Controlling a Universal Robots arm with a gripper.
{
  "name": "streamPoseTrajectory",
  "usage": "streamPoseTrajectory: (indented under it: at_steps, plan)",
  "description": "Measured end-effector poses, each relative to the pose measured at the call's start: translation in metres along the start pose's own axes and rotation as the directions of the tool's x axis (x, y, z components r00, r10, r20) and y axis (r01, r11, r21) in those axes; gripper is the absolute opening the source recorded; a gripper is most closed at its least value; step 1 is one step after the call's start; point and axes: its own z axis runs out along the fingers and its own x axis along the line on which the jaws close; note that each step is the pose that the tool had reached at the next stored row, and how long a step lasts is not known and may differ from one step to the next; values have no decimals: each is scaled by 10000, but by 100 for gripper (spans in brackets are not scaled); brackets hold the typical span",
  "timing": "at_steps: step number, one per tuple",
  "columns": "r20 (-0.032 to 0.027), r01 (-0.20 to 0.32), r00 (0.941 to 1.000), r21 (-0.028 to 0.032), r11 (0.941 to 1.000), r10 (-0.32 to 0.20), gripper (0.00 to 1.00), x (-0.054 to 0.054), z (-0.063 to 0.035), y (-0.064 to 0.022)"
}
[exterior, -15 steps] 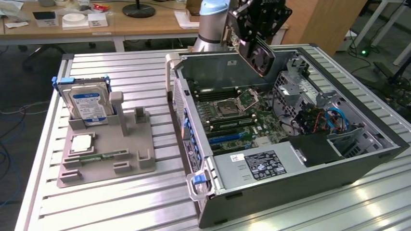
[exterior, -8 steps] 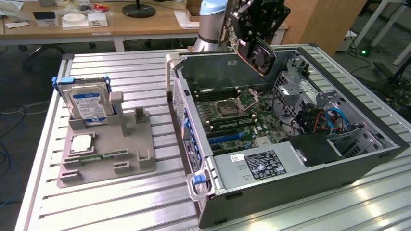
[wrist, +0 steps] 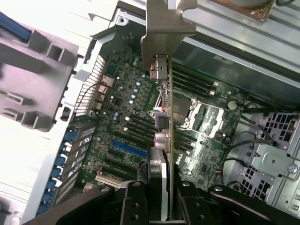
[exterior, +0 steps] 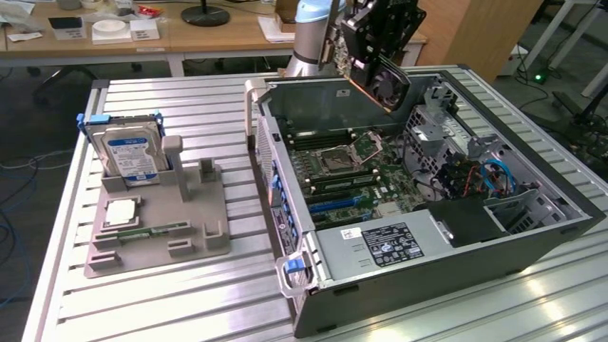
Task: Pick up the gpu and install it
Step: 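Insert the gpu into the slot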
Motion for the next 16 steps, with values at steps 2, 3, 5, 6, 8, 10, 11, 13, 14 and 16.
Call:
streamPoseTrajectory:
  at_steps: [2, 3, 5, 6, 8, 10, 11, 13, 14, 16]
  plan:
    - [-9, 275, 9996, -2, 9996, -275, 28, 1, 0, 0]
    - [-16, 435, 9991, -4, 9991, -435, 28, 1, 1, 0]
    - [-28, 754, 9972, -6, 9972, -754, 28, 1, 0, 0]
    - [-34, 902, 9959, -7, 9959, -902, 28, 0, 0, 0]
    - [-44, 1163, 9932, -10, 9932, -1163, 28, 2, 0, 0]
    - [-57, 1495, 9887, -12, 9888, -1495, 28, 2, 0, 1]
    - [-63, 1666, 9860, -14, 9860, -1666, 28, 2, 0, 1]
    - [-74, 1975, 9803, -18, 9803, -1975, 28, 2, 0, 1]
    - [-79, 2114, 9774, -21, 9774, -2114, 28, 2, 0, 1]
    - [-90, 2400, 9707, -24, 9708, -2400, 28, 2, 0, 1]
